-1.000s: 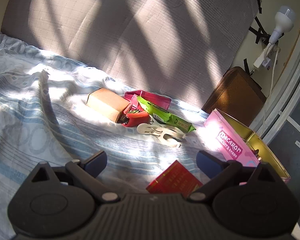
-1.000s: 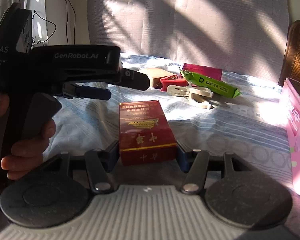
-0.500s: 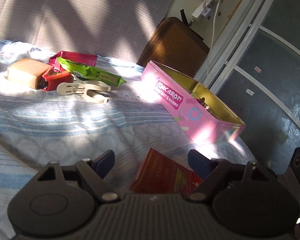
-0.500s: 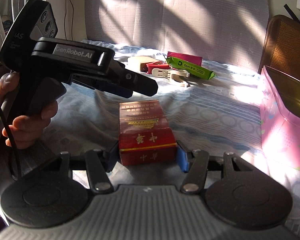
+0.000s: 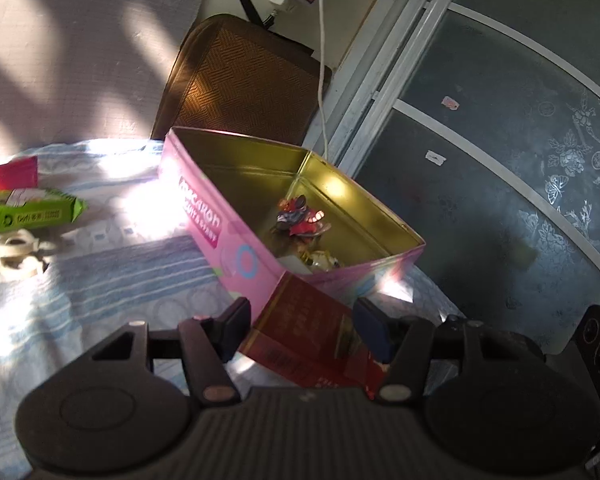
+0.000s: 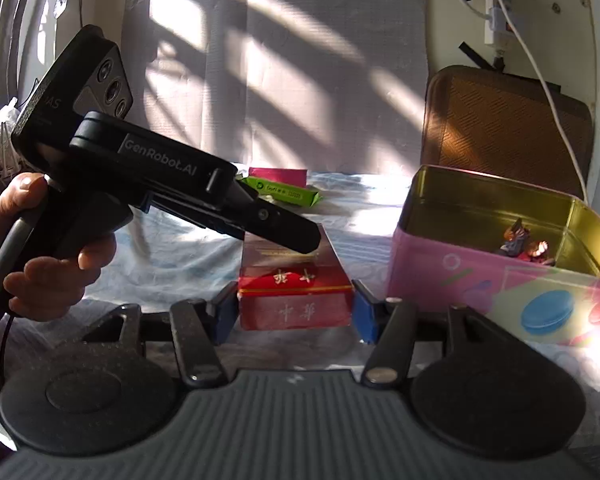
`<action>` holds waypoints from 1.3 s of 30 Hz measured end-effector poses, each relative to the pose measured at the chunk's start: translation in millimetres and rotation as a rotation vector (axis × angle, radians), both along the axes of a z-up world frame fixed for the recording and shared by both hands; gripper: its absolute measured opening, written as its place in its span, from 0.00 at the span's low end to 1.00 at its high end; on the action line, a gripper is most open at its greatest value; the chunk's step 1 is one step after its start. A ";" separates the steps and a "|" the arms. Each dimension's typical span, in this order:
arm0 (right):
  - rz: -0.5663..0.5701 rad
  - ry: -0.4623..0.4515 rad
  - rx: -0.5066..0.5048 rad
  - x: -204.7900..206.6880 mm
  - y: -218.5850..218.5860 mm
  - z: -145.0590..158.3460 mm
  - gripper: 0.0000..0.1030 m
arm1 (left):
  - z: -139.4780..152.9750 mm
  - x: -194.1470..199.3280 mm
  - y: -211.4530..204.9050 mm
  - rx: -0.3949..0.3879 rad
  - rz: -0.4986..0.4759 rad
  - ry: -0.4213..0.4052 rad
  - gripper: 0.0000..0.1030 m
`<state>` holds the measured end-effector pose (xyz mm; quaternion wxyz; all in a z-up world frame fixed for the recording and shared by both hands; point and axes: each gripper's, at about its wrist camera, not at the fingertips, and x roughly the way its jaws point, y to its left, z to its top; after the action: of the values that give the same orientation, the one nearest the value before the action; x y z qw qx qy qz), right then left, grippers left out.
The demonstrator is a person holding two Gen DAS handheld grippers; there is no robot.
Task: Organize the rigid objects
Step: 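Carry the red box into the pink tin and lower it, then open the left tool and lift it out of the tin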
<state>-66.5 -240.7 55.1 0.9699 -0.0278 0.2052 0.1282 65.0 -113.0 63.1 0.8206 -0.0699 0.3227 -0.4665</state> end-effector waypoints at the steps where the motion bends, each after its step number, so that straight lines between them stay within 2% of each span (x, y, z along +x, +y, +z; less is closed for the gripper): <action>1: -0.015 -0.015 -0.001 1.6 -7.6 4.4 0.58 | 8.7 3.6 -14.8 0.009 -0.008 -0.020 0.55; 4: -0.079 -0.053 0.008 11.7 -42.0 18.3 0.58 | 24.6 15.9 -61.8 0.039 -0.029 -0.064 0.55; 7: -0.129 -0.052 0.018 25.8 -76.9 22.7 0.58 | 26.3 31.2 -107.4 0.065 -0.032 -0.063 0.55; 14: -0.231 0.009 0.039 57.4 -140.2 13.9 0.58 | 6.1 69.0 -183.8 0.095 -0.052 0.024 0.55; 17: -0.295 0.022 0.035 68.2 -158.0 10.0 0.58 | -3.2 75.8 -204.7 0.126 -0.051 0.031 0.55; 20: -0.348 0.057 0.040 81.2 -171.5 -0.6 0.58 | -14.2 80.4 -218.0 0.171 -0.007 0.039 0.65; 23: -0.448 0.071 -0.020 85.5 -172.1 -12.4 0.58 | -19.1 80.5 -210.4 0.161 0.013 0.076 0.65; 29: -0.483 0.005 0.056 63.3 -170.0 -7.7 0.58 | -7.0 68.9 -166.7 0.131 0.072 0.042 0.67; 35: -0.474 -0.033 0.062 50.1 -155.4 4.4 0.58 | 9.0 49.4 -113.8 0.100 0.131 -0.014 0.72; 39: -0.450 0.001 0.041 66.6 -145.5 8.5 0.56 | 9.8 38.0 -81.8 0.091 0.172 -0.022 0.74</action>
<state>0.1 -386.3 63.6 0.9743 0.0386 0.2041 -0.0873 103.1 -194.8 72.9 0.8635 -0.0549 0.3271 -0.3798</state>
